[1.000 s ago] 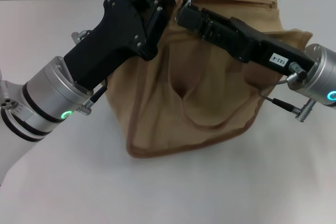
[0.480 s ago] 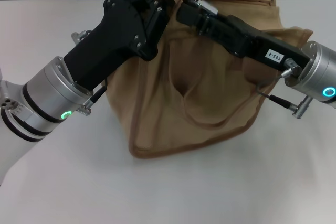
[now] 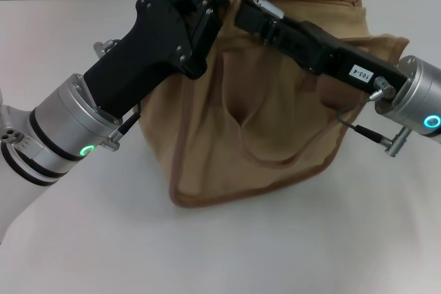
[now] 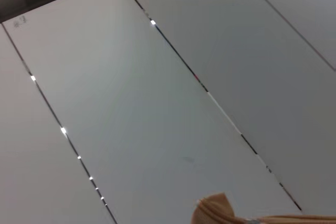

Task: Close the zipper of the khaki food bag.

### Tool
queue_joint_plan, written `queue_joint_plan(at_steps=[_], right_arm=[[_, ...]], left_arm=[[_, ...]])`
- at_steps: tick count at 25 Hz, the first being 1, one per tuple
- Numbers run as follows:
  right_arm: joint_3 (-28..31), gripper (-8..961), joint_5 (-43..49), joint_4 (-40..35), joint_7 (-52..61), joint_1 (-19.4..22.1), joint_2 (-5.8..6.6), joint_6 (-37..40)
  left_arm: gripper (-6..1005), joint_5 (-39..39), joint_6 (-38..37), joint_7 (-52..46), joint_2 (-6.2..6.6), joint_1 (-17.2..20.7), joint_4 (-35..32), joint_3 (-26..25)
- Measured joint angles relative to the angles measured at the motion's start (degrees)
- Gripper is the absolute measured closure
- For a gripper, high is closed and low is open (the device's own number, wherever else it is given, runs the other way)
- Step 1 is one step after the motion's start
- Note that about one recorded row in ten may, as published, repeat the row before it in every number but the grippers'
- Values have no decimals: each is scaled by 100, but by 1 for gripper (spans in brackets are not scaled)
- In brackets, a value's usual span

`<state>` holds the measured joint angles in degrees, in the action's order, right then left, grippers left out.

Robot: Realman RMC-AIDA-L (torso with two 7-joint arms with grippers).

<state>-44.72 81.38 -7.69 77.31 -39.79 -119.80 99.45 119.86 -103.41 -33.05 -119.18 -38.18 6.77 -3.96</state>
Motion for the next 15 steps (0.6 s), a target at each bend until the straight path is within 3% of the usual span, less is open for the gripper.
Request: queue_joint_plan(at_steps=[15], right_arm=[[59, 582, -3, -14, -42, 135, 18, 78]], left_arm=[[859, -10, -1, 0, 0, 29, 0, 0]])
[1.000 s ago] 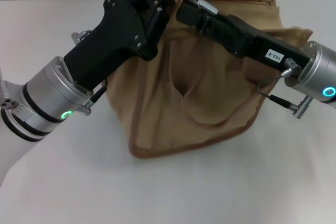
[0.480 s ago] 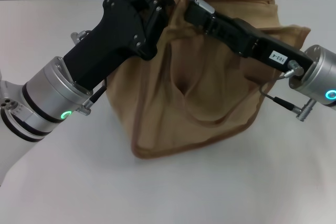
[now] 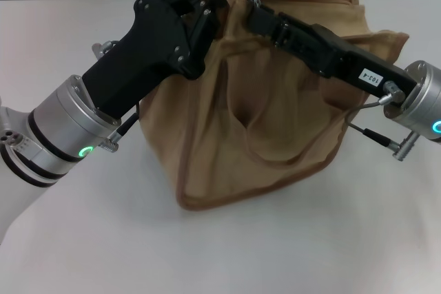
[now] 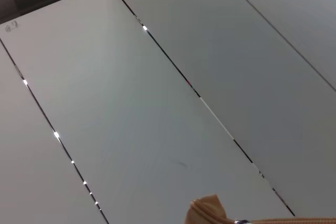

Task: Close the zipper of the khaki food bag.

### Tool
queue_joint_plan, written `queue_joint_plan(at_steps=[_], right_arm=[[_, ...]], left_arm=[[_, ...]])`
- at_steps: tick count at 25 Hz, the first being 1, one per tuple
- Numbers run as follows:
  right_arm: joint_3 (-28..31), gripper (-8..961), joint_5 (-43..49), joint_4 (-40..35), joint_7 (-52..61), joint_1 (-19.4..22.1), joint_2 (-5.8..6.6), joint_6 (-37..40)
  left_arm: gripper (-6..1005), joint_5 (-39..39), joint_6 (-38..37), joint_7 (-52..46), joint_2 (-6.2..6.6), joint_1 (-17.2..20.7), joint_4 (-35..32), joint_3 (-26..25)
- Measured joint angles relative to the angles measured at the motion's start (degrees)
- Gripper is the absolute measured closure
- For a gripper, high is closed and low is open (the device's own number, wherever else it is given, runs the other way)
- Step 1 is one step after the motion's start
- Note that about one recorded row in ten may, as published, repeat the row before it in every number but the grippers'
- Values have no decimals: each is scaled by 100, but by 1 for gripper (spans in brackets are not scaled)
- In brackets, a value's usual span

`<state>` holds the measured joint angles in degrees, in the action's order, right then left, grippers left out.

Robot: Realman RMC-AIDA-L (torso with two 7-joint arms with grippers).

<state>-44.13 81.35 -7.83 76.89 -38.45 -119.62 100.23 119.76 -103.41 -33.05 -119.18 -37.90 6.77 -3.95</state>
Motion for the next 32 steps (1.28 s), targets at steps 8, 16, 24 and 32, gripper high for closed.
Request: queue_joint_plan(at_steps=[8, 16, 24, 32], right_arm=[[-55, 584, 31, -9, -11, -69, 4, 28], [-69, 586, 29, -16, 3, -69, -6, 20], [-78, 589, 47, -18, -8, -123, -9, 3], [-154, 654, 63, -17, -19, -196, -9, 67]], left_arm=[[855, 9, 4, 0, 1, -16, -1, 0], [851, 6, 6, 0, 0, 4, -1, 0], [847, 17, 8, 0, 1, -16, -1, 0], [843, 9, 7, 0, 0, -10, 0, 0]])
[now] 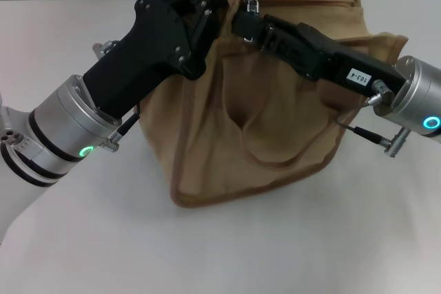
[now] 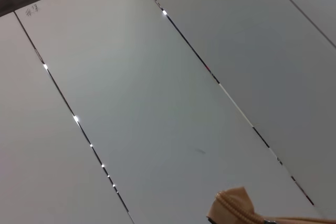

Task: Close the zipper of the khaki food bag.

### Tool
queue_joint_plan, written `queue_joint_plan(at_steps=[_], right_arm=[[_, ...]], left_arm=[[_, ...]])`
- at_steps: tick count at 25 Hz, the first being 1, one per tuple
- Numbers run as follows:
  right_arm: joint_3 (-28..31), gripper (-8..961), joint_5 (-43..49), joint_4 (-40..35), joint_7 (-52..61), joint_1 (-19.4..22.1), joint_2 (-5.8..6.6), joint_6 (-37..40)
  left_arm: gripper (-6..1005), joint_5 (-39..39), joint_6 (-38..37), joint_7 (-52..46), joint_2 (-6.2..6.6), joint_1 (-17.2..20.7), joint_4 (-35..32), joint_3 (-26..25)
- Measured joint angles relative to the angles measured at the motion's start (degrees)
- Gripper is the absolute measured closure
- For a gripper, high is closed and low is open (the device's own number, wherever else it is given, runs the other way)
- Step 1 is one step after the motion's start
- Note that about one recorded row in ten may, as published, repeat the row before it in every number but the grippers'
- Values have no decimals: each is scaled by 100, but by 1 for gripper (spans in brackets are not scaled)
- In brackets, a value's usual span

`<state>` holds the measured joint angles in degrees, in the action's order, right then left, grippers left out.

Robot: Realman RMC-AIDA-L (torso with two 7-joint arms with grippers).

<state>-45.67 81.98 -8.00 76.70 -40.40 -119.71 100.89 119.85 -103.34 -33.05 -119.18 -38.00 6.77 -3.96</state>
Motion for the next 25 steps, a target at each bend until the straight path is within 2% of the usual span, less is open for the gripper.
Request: queue_joint_plan(at_steps=[5, 11, 21, 25], right_arm=[[4, 723, -23, 0, -2, 40, -1, 22], [55, 725, -33, 0, -1, 61, -1, -40], [11, 952, -38, -69, -23, 82, 6, -125], [42, 951, -41, -72, -24, 134, 13, -143]], left_arm=[[841, -9, 0, 0, 0, -2, 0, 0], [838, -15, 13, 0, 0, -6, 0, 0], [833, -24, 45, 0, 0, -6, 0, 0], [831, -28, 47, 0, 0, 3, -6, -19]])
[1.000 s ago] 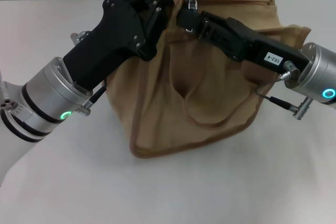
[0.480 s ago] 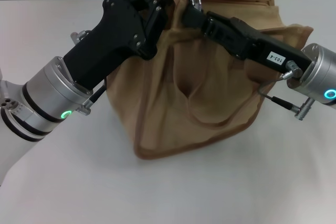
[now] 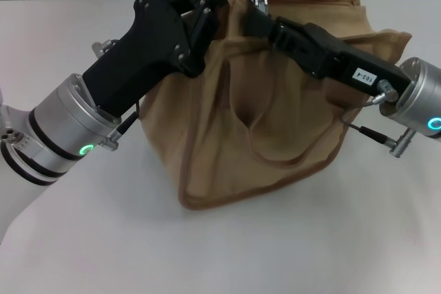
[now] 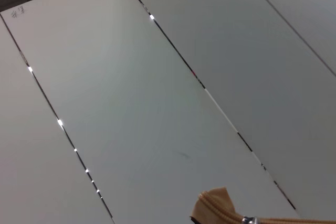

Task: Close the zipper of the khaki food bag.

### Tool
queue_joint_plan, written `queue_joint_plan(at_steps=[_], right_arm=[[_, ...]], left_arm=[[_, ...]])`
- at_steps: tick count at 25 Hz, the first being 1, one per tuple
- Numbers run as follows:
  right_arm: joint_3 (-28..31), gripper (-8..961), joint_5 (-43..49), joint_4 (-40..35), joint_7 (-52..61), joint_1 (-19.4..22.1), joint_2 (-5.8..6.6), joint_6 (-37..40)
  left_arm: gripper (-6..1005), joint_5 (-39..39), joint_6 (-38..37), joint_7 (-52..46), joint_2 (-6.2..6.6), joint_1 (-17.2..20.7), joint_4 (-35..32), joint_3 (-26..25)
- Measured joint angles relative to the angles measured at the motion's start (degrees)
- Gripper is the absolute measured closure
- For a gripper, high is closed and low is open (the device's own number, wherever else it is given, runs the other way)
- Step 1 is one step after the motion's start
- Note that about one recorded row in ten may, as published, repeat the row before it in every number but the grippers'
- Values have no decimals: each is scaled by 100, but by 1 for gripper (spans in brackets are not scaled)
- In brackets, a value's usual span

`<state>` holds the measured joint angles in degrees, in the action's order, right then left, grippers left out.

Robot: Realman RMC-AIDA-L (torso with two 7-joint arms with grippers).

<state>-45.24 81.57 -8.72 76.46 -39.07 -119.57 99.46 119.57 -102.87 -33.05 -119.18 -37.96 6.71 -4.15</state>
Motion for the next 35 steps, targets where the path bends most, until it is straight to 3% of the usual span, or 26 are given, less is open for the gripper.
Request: queue_joint_plan(at_steps=[29, 35], right_arm=[[492, 940, -13, -1099, 667, 981, 51, -470], [703, 938, -8, -1087, 731, 1119, 109, -501]], left_arm=[[817, -17, -51, -39, 53, 424, -254, -666], [814, -17, -59, -41, 53, 564, -283, -803]])
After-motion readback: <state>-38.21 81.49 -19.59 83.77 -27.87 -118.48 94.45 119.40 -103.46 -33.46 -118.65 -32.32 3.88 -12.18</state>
